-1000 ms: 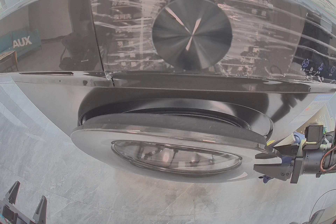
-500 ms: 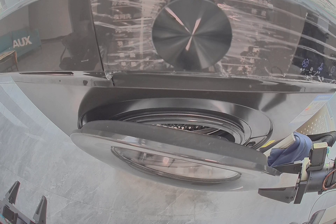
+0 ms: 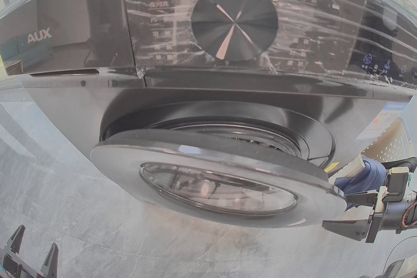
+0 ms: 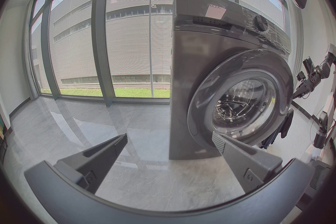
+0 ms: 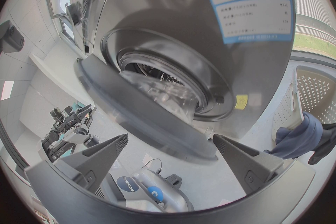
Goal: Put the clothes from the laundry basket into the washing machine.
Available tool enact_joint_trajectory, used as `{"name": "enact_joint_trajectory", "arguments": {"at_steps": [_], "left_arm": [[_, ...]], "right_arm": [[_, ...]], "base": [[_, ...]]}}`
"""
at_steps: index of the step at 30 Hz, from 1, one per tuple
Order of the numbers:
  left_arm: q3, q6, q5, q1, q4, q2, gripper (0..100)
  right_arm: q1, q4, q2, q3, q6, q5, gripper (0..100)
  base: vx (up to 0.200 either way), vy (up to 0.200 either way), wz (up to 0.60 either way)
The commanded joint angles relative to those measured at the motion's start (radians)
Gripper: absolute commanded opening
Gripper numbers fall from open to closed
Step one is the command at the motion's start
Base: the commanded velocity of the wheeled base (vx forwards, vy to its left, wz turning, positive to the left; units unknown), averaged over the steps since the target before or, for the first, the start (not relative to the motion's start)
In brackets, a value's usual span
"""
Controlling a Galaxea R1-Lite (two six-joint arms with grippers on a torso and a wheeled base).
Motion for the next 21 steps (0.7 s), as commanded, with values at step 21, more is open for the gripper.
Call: {"name": "enact_joint_trajectory", "arguments": {"at_steps": [21], "left_arm": [[0.016, -0.001, 0.0, 0.0, 0.0, -0.017, 100]], "right_arm": [[0.093, 0.0, 0.05, 0.022, -0.002, -0.004, 100]], "base": [[-0.057, 0.0, 0.0]]}}
